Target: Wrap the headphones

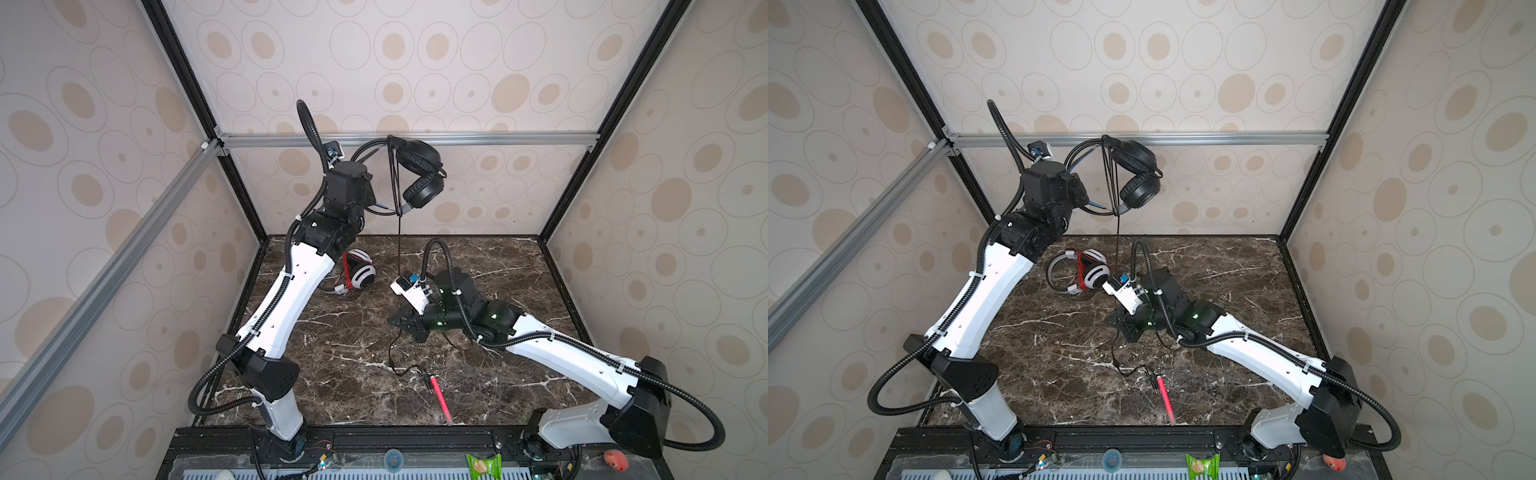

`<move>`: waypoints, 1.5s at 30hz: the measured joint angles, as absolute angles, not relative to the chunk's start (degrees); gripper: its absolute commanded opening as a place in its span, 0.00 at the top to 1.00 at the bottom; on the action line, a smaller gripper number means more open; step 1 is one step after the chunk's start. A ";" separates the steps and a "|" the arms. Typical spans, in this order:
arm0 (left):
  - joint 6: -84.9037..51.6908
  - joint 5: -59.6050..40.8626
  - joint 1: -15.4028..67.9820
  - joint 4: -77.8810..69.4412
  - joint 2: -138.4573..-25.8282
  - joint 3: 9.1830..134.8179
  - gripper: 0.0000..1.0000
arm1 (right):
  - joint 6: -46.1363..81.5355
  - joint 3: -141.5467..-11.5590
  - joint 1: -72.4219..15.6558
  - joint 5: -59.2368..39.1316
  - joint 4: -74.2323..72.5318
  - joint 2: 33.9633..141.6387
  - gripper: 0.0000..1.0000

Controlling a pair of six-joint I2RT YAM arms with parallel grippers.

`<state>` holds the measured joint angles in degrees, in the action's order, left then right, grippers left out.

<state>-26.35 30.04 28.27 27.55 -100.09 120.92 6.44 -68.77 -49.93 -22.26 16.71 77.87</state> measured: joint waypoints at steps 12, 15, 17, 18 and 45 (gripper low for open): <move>-17.98 32.34 27.92 24.25 -98.76 98.35 1.00 | -1.08 -84.55 -48.82 -17.04 31.20 79.42 1.00; -15.00 32.34 28.10 23.86 -97.08 95.98 1.00 | -2.20 -87.48 -47.09 -16.86 34.04 80.95 1.00; -12.32 32.25 28.38 22.92 -94.98 94.24 1.00 | -3.18 -90.06 -45.63 -16.84 36.16 82.11 1.00; -11.09 32.10 28.60 22.57 -93.82 93.45 1.00 | -3.68 -91.35 -44.80 -16.82 37.10 82.56 1.00; 3.88 2.92 32.45 28.38 -82.94 84.86 1.00 | -14.00 -117.21 -32.93 -11.70 56.31 95.31 0.99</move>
